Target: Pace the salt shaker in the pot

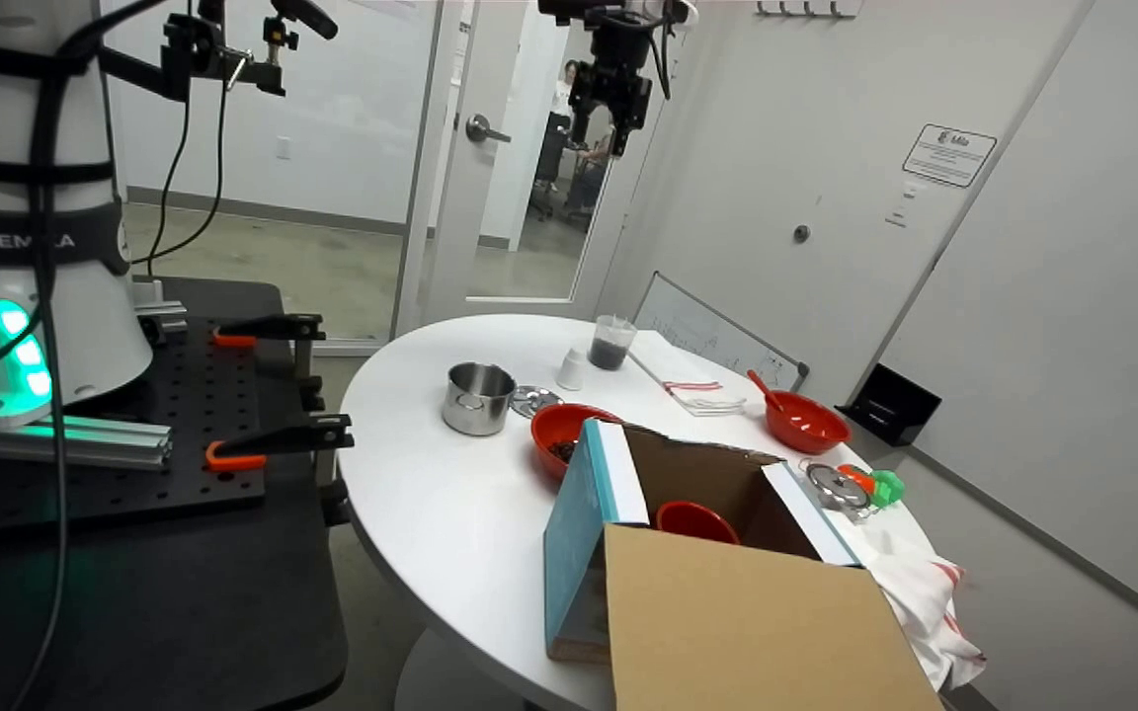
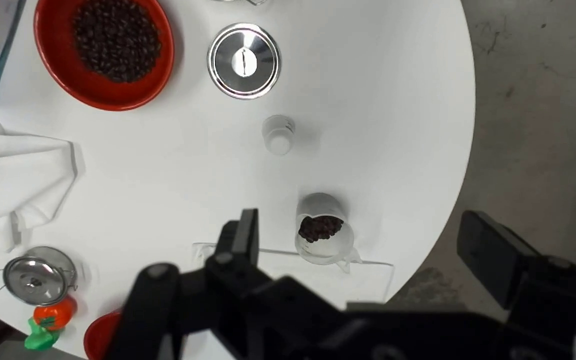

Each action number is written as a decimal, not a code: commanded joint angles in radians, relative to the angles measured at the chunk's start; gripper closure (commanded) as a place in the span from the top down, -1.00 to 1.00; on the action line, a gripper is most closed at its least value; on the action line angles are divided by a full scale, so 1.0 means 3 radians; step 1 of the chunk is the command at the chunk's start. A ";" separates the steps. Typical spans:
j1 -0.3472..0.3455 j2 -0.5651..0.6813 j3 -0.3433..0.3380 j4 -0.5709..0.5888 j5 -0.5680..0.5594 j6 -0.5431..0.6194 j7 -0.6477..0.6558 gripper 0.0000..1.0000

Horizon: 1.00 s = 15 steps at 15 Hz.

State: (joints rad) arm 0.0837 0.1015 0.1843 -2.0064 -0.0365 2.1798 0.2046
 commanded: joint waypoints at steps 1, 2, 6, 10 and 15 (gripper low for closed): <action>0.0054 0.0433 -0.0136 0.0431 -0.0038 -0.0037 -0.0108 1.00; 0.0047 0.0519 -0.0165 0.0493 -0.0009 -0.0030 -0.0136 1.00; 0.0037 0.0911 -0.0264 0.0810 0.0036 -0.0067 -0.0200 1.00; 0.0086 0.1329 -0.0307 0.1039 0.0034 -0.0032 -0.0165 1.00; 0.0131 0.1392 -0.0319 0.0968 0.0045 0.0004 -0.0153 1.00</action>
State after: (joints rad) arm 0.1069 0.5199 0.1069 -1.7176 -0.0342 2.1835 0.1655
